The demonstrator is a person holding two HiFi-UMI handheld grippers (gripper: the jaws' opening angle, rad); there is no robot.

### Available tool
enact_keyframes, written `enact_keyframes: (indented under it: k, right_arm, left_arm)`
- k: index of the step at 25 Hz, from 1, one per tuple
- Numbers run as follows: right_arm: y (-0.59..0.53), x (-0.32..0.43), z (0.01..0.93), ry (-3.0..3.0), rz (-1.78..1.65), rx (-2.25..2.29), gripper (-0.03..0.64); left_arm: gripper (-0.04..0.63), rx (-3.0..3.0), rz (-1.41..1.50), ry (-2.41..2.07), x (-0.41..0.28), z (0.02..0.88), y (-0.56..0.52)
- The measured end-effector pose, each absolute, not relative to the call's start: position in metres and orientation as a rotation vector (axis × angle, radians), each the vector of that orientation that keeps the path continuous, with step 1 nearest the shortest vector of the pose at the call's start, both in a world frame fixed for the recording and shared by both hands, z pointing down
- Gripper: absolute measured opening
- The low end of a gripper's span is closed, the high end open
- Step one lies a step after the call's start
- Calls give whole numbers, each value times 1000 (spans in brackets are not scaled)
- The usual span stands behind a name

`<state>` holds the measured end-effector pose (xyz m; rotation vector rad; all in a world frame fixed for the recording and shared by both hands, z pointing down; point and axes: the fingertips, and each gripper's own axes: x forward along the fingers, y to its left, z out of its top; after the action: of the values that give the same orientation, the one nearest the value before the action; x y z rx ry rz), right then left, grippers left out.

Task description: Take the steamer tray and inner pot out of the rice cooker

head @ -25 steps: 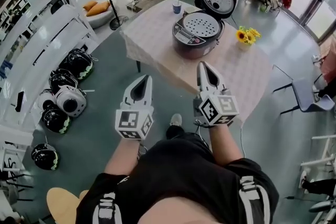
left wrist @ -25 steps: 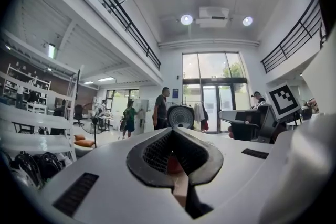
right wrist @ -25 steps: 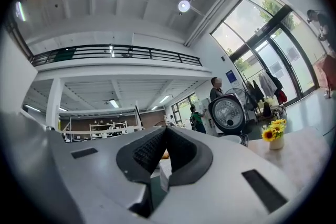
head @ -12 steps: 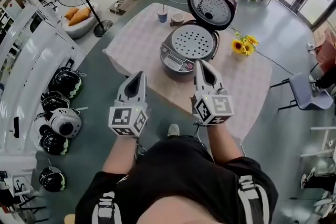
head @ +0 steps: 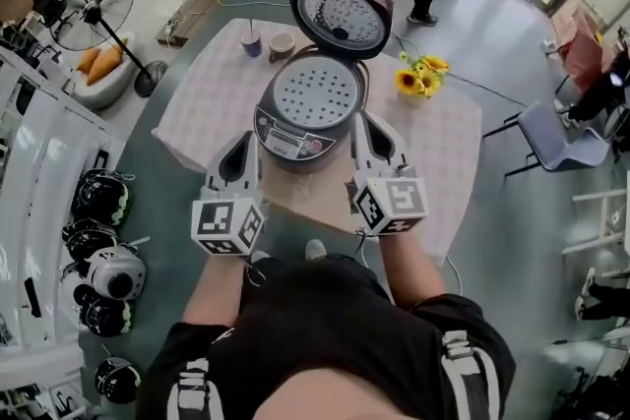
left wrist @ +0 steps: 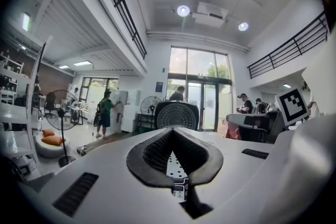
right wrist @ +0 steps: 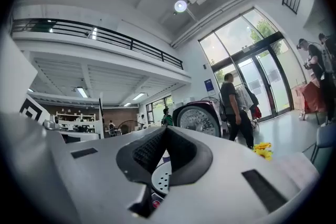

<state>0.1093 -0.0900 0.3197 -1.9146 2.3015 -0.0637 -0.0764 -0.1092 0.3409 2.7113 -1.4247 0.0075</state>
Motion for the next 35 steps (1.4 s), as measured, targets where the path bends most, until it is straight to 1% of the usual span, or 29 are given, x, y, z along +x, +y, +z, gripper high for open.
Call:
enact_keyframes:
  k: [8,18,28,35]
  right_arm:
    - [-98,150,326,2154,-75,-2070,-1]
    - [-134,157,330,1954,-67,-2263,-2]
    - [-161,131,324,1767,-31,-2423,0]
    - [-165,110,332,1681,-35,-2514,0]
  left_arm:
    - [3,2818,20,-1227,-31,341,-143]
    - [3,2937,9,-972,-15,340,-212]
    - [3,3014,29,-763,-36,332,-278]
    - [3,3026,80,-628,-43,347,-295]
